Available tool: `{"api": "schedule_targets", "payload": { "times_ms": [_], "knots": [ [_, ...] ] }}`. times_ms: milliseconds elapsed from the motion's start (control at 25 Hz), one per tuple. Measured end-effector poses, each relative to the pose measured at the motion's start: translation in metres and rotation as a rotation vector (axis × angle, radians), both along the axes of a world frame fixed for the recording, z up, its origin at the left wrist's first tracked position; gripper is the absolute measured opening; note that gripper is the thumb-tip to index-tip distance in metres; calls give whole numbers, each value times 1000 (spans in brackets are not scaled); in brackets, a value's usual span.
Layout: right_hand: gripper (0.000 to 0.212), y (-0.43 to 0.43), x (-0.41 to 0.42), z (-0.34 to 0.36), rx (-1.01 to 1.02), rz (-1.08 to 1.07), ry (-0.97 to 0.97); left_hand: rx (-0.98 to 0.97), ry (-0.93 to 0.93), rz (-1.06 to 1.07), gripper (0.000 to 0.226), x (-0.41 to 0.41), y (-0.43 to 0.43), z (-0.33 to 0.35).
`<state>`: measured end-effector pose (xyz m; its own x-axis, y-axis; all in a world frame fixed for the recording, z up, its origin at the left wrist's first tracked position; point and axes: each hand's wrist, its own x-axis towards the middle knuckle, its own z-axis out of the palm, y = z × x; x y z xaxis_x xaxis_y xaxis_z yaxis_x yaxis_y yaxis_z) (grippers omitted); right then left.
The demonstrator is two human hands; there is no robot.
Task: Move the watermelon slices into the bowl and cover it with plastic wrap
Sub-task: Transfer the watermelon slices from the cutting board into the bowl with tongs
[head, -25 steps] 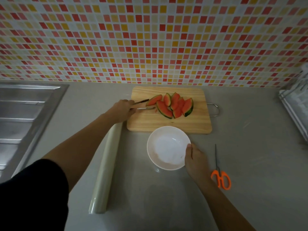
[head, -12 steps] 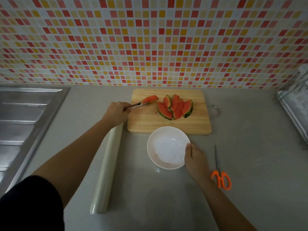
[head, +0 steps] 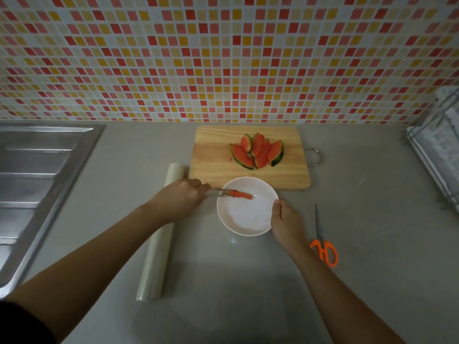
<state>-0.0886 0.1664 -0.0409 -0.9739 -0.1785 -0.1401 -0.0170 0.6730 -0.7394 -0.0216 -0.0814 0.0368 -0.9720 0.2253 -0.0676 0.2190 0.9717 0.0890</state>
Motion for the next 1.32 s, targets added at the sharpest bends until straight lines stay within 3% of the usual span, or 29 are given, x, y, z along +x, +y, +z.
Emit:
{"api": "schedule_targets", "payload": {
  "times_ms": [80, 160, 440, 560, 720, 1080, 1200, 1320],
  "knots": [
    [34, 0, -1, 0, -3, 2, 3, -201, -35, -23, 39, 1, 13, 1],
    [35, 0, -3, 1, -6, 8, -4, -227, -77, -50, 41, 1, 18, 9],
    [39, -1, -1, 0, -34, 0, -29, 155, -74, 155, 23, -16, -9, 54],
    [39, 0, 0, -2, -43, -2, -34, 234, 28, 316, 25, -45, -7, 39],
    [39, 2, 1, -4, -76, 0, -33, 311, 48, 369, 26, -84, 22, -2],
    [38, 2, -3, -7, -78, -2, -44, 23, 28, 373, 33, -102, 12, -16],
    [38, 2, -4, -8, -81, -2, -47, -85, -29, 465, 29, -98, -2, -4],
    [38, 1, -4, -7, -79, 1, -33, -25, 23, 628, 21, -89, -11, -1]
  ]
}}
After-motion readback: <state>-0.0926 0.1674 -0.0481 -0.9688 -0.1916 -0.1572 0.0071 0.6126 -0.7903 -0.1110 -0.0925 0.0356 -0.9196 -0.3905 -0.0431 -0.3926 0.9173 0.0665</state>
